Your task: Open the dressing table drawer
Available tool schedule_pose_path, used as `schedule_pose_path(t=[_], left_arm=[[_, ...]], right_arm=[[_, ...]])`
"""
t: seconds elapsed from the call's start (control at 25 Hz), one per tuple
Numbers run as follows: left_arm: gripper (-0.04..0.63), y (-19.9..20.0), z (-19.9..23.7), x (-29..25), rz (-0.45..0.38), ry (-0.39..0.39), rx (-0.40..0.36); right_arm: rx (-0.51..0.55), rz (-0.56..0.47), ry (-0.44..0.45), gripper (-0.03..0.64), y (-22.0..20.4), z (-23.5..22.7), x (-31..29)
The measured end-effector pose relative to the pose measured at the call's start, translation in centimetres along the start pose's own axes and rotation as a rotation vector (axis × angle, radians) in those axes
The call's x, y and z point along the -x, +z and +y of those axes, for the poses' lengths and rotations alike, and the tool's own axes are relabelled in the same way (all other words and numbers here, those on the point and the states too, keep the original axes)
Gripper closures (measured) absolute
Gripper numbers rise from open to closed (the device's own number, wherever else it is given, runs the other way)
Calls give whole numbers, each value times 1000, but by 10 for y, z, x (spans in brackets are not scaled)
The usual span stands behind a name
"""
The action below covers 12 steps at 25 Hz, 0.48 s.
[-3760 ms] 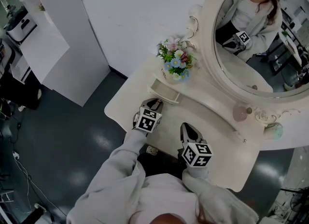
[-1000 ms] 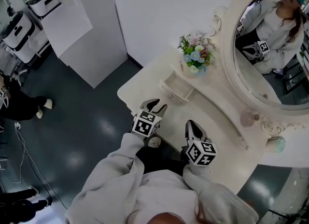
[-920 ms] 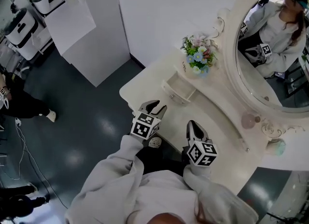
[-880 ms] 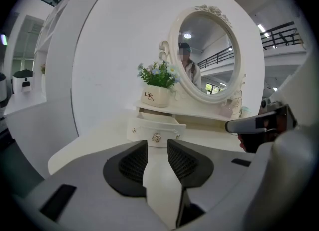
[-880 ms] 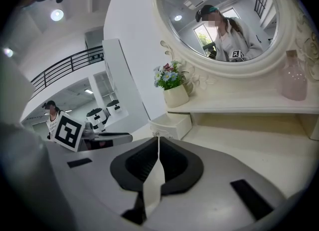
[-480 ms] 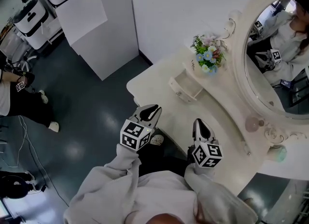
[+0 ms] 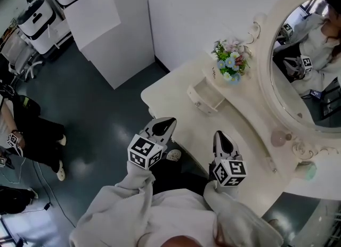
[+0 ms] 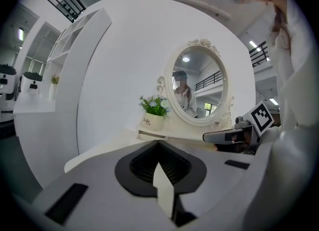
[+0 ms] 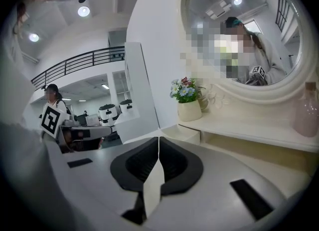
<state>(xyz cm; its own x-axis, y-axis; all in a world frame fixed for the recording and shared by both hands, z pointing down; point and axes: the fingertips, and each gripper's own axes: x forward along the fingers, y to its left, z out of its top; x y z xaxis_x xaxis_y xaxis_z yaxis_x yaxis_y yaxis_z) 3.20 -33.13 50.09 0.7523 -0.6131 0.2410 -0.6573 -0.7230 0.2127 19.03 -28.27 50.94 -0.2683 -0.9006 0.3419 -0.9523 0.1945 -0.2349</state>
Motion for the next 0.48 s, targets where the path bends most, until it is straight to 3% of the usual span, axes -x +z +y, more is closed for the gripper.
schedule_pose_path(t=[0.48], left_arm=[[580,-11,-1,-9,32,-41,7]], right_arm=[[-13,10,-9,581,-7,5,-6]])
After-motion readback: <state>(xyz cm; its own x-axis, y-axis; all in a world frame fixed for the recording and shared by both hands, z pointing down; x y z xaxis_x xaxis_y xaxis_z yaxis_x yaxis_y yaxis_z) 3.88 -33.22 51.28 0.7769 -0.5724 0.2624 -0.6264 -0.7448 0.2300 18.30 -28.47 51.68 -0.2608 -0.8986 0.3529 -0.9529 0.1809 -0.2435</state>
